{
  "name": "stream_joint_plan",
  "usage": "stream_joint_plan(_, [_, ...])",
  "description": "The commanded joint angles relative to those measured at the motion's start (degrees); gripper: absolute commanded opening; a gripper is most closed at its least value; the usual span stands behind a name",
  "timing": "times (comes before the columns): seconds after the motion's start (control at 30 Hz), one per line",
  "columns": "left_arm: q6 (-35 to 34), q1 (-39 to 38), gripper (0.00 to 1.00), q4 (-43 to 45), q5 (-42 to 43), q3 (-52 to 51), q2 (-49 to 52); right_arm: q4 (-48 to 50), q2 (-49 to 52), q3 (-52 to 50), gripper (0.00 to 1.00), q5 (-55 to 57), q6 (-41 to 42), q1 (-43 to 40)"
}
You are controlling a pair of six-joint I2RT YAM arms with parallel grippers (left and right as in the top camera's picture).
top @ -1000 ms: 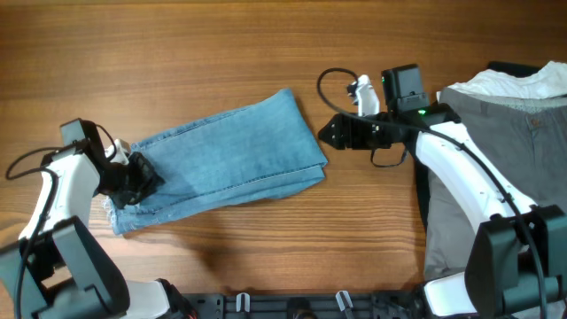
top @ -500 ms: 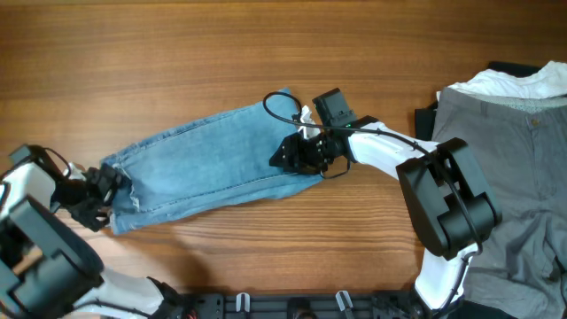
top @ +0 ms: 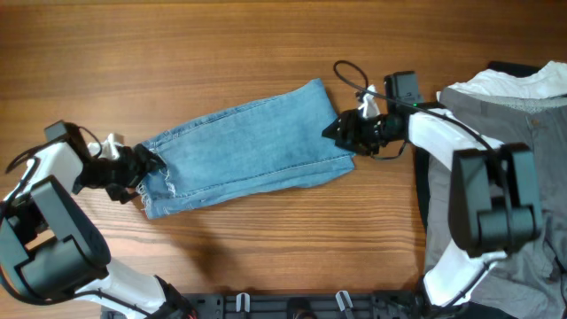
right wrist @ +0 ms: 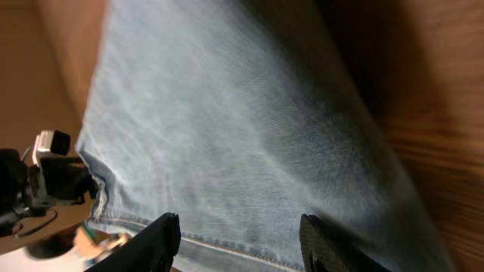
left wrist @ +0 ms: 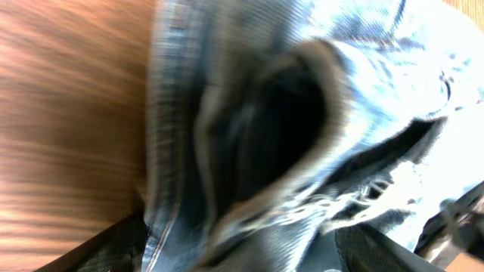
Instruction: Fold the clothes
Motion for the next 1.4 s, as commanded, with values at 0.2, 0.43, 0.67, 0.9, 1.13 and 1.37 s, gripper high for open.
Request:
stream_joint_plan(0.2, [6.9, -3.6, 0.78, -15.0, -4.3, 11.9, -0.3, -5.2, -13.0, 0.2, 0.62, 11.3, 0.9, 12.0])
stream_joint_plan(0.43, [8.2, -2.6, 0.98, -10.4, -9.5, 8.8, 0.0, -2.9, 2.3, 0.1, 0.67, 10.1, 11.8, 14.5])
stream_joint_plan(0.67, [12.2, -2.8, 0.98, 0.5, -1.6, -3.5, 0.1, -0.7, 5.4, 0.1, 0.68, 8.5, 10.2, 14.8])
stream_joint_plan(0.9, [10.8, -2.6, 0.61, 1.1, -1.5, -5.8, 0.1, -0.4, 5.4, 0.1, 0.72, 8.5, 10.1, 14.7])
stream_joint_plan(1.13, [18.5, 10.5, 0.78, -2.0, 10.9, -5.8, 0.1, 0.2, 5.4, 0.1, 0.73, 8.3, 8.9, 14.7])
stream_joint_plan(1.37, [18.5, 0.2, 0.77, 3.3, 10.4, -5.8, 0.1, 0.7, 5.4, 0.1, 0.74, 8.2, 8.6, 14.7])
